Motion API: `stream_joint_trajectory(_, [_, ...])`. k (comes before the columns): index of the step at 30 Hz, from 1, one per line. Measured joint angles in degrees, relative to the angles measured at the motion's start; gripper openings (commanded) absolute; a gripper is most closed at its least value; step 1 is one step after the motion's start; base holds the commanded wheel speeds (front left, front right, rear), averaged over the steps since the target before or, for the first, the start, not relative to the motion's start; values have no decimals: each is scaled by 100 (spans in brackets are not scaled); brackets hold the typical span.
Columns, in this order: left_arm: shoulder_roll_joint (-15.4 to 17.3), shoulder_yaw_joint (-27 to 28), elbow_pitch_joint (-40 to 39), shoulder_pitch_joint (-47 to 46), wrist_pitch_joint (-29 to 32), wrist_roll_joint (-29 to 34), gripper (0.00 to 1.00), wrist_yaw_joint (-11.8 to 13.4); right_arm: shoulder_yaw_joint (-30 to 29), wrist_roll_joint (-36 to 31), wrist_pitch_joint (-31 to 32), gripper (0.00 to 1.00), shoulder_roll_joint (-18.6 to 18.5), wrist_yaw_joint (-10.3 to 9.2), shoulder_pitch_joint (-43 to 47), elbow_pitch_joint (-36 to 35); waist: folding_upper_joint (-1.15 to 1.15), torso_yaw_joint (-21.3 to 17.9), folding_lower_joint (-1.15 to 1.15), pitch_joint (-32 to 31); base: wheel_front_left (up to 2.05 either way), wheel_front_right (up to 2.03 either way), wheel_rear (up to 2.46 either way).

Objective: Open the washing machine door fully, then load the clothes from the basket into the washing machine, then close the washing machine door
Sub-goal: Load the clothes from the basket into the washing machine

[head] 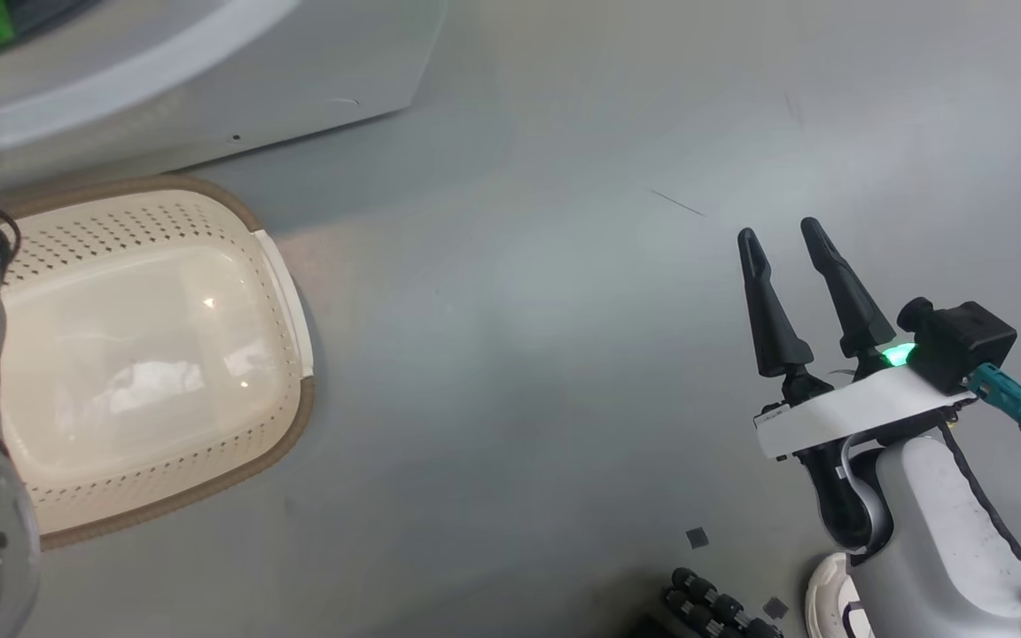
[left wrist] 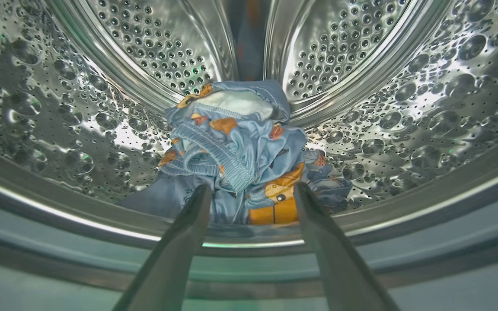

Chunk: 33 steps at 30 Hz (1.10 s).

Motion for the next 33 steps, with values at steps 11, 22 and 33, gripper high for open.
stream_joint_trajectory(11, [-338, 115, 242, 550, -116, -261, 100, -1, -186, -29, 0, 100, -123, 0, 264, 101, 0, 337, 0, -697, 0, 0, 0])
stream_joint_trajectory(22, [-603, -56, 342, 1053, -211, -260, 100, -157, -380, -55, 0, 100, -232, 0, 383, 94, 0, 718, 0, -1262, 0, 0, 0])
stream_joint_trajectory(33, [-773, -261, 344, 1837, -234, -214, 100, -349, -624, -88, 0, 100, -281, 0, 626, 83, 0, 1106, 0, -1745, 0, 0, 0])
